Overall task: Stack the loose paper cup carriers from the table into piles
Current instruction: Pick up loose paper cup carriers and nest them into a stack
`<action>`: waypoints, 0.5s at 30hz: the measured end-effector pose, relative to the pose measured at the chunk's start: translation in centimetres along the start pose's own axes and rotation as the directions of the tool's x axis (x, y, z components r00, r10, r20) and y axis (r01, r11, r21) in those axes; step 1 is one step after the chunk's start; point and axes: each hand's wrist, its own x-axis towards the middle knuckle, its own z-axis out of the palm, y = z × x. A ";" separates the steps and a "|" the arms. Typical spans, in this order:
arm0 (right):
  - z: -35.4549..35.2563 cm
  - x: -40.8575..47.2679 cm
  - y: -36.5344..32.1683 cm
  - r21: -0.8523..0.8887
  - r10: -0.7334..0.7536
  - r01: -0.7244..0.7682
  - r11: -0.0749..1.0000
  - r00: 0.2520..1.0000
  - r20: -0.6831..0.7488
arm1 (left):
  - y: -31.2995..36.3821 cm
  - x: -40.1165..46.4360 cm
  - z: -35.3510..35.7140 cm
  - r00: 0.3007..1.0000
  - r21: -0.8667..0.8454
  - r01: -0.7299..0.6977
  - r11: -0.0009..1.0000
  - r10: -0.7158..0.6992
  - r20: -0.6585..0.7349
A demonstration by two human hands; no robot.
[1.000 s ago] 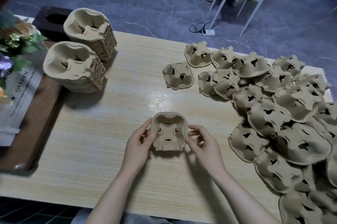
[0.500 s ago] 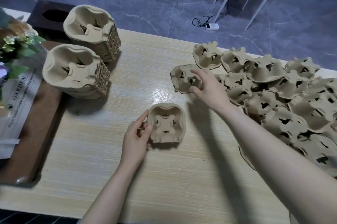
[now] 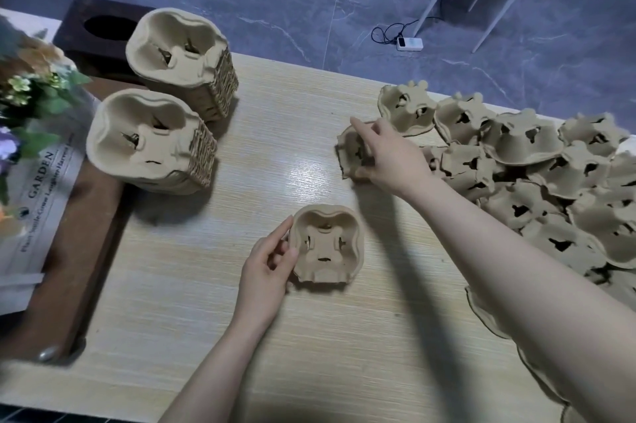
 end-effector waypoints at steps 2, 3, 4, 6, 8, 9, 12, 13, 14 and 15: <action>-0.4 -0.9 0.0 0.032 0.025 -0.023 0.999 0.999 -0.045 | 0.0 -0.1 0.1 1.000 -0.009 0.005 1.000 -0.005 0.002; -0.5 -1.5 0.0 0.053 0.049 -0.045 0.998 0.996 -0.070 | 0.1 -0.1 0.1 1.000 -0.013 0.007 1.000 -0.007 0.001; -0.6 -2.1 0.1 0.084 0.080 -0.072 0.994 0.993 -0.091 | 0.1 -0.2 0.1 1.000 -0.016 0.009 1.000 -0.009 -0.001; -0.5 -3.4 0.5 0.171 0.147 -0.123 0.977 0.979 -0.138 | 0.2 -0.3 0.3 1.000 -0.024 0.008 1.000 -0.008 -0.004; -0.3 -4.7 1.0 0.242 0.218 -0.174 0.955 0.961 -0.172 | 0.3 -0.4 0.6 1.000 -0.032 0.003 0.999 -0.003 0.000; -0.1 -5.4 1.2 0.270 0.254 -0.202 0.942 0.951 -0.176 | 0.2 -0.6 0.9 1.000 -0.033 0.003 0.999 -0.003 0.008; 0.7 -7.5 1.6 0.320 0.312 -0.240 0.917 0.929 -0.199 | -0.3 -1.3 1.8 0.999 -0.029 0.015 0.999 -0.013 0.044; 0.9 -8.1 1.7 0.329 0.322 -0.243 0.913 0.923 -0.211 | -0.5 -1.6 2.2 0.998 -0.021 0.018 1.000 -0.017 0.060; 1.1 -8.7 1.8 0.342 0.328 -0.241 0.908 0.917 -0.226 | -0.7 -2.0 2.6 0.997 -0.013 0.017 1.000 -0.016 0.075; 1.4 -9.3 2.0 0.363 0.335 -0.236 0.901 0.911 -0.240 | -0.9 -2.4 3.0 0.996 -0.004 0.013 1.000 -0.013 0.087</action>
